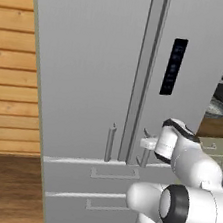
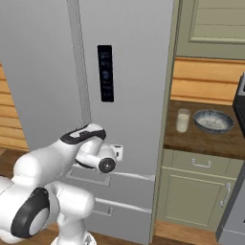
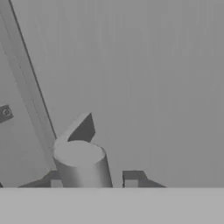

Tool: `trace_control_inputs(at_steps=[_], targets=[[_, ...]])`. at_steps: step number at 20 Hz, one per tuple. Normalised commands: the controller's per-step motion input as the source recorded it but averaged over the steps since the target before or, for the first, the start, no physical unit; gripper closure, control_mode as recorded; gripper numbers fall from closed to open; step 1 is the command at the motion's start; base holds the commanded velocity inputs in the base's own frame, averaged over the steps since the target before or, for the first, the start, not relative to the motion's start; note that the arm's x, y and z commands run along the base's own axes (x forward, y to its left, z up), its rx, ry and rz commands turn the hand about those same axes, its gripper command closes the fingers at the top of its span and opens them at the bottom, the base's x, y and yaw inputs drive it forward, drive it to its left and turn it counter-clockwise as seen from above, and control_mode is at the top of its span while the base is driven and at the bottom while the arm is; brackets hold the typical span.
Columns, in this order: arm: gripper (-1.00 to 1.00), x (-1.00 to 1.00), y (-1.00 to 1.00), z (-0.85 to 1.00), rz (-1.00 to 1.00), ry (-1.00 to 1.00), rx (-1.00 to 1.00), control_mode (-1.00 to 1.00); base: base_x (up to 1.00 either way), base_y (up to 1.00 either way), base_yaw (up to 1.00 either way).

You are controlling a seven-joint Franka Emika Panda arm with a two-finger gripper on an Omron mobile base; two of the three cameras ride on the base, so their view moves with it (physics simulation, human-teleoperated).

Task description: Grab a lemon wedge from the fridge and one ice cube from the ice bowl, and put them in the glass of lemonade.

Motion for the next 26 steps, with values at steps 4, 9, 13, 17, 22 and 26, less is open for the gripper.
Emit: trace_control_inputs(at_steps=[4, 9, 13, 17, 22, 26], targets=[[1.0, -0.97, -0.8, 0.44, -0.13, 0.0, 0.04, -1.0, 0.0, 0.0, 0.0], [1.0, -0.99, -0.94, 0.26, -0.14, 0.0, 0.09, -1.0, 0.0, 0.0, 0.0], [1.0, -0.98, -0.8, 0.22, -0.15, 0.0, 0.06, -1.0, 0.0, 0.0, 0.0], [1.0, -0.75, -0.47, 0.44, -0.16, 0.01, 0.02, -1.0, 0.0, 0.0, 0.0], [-1.0, -0.59, -0.23, 0.88, -0.09, -0.01, 0.0, -1.0, 0.0, 0.0, 0.0], [-1.0, -0.94, -0.22, 1.0, -0.05, -0.04, 0.0, -1.0, 0.0, 0.0, 0.0]])
